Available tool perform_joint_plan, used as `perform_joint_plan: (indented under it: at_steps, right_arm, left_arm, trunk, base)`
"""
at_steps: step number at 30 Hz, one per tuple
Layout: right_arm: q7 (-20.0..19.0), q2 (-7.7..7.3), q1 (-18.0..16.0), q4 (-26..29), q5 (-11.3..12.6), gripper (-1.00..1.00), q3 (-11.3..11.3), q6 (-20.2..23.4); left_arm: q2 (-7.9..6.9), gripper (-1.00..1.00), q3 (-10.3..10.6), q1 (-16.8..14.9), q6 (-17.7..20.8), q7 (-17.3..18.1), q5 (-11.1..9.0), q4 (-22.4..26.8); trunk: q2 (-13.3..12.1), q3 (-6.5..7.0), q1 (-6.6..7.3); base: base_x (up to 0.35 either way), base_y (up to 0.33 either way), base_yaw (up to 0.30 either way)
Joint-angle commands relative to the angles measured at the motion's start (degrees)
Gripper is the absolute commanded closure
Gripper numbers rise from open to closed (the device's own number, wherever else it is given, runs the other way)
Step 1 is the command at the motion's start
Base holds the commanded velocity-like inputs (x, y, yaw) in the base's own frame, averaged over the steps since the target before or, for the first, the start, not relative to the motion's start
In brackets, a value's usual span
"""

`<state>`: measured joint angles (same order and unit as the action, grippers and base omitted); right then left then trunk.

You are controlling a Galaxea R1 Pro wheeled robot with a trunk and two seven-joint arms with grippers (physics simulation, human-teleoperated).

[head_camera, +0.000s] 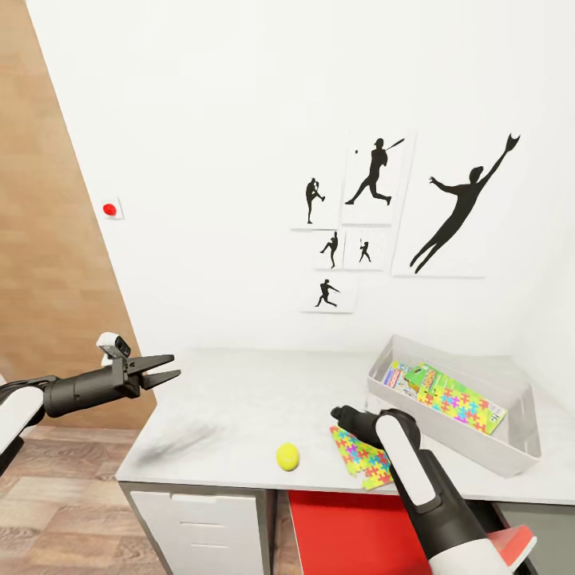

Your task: Put all the toys in the child's room - the three board games (two on the bed and one on the table), the two jigsaw puzzles on the table, and the tennis ball on the table - inside the toy box on the table in the child's room.

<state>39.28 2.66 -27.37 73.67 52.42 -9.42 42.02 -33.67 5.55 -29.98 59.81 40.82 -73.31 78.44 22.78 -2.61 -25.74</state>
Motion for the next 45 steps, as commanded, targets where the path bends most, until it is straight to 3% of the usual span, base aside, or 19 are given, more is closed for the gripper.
perform_joint_plan:
  at_steps: [1, 16, 37, 45]
  right_arm:
    - [1.53, 0.15, -0.09, 0.06, 0.54, -1.00, -0.10, 0.09]
    - [2.95, 0.38, -0.31, -0.09, 0.72, -1.00, -1.64, 0.26]
    - [2.38, 0.37, -0.31, -0.01, 0.76, -1.00, -2.03, 0.35]
    - [2.34, 0.29, -0.31, -0.11, 0.51, -1.00, -6.04, -0.22]
  left_arm:
    - [-0.02, -1.00, 0.08, -0.08, 0.19, 0.23, 0.01, -0.04]
    - [0.00, -1.00, 0.07, -0.08, 0.19, 0.23, 0.01, -0.04]
    - [-0.08, -1.00, 0.06, -0.08, 0.19, 0.23, -0.08, -0.04]
    - [-0.08, -1.00, 0.07, -0.08, 0.19, 0.23, -0.08, -0.04]
  trunk:
    - [0.14, -0.14, -0.04]
    - [0.14, -0.14, -0.04]
    - [0.14, -0.14, -0.04]
    - [0.14, -0.14, -0.04]
  base:
    - [0.000, -0.039, 0.000]
    - [0.000, -0.056, 0.000]
    - [-0.060, 0.120, 0.000]
    - [-0.074, 0.104, 0.000]
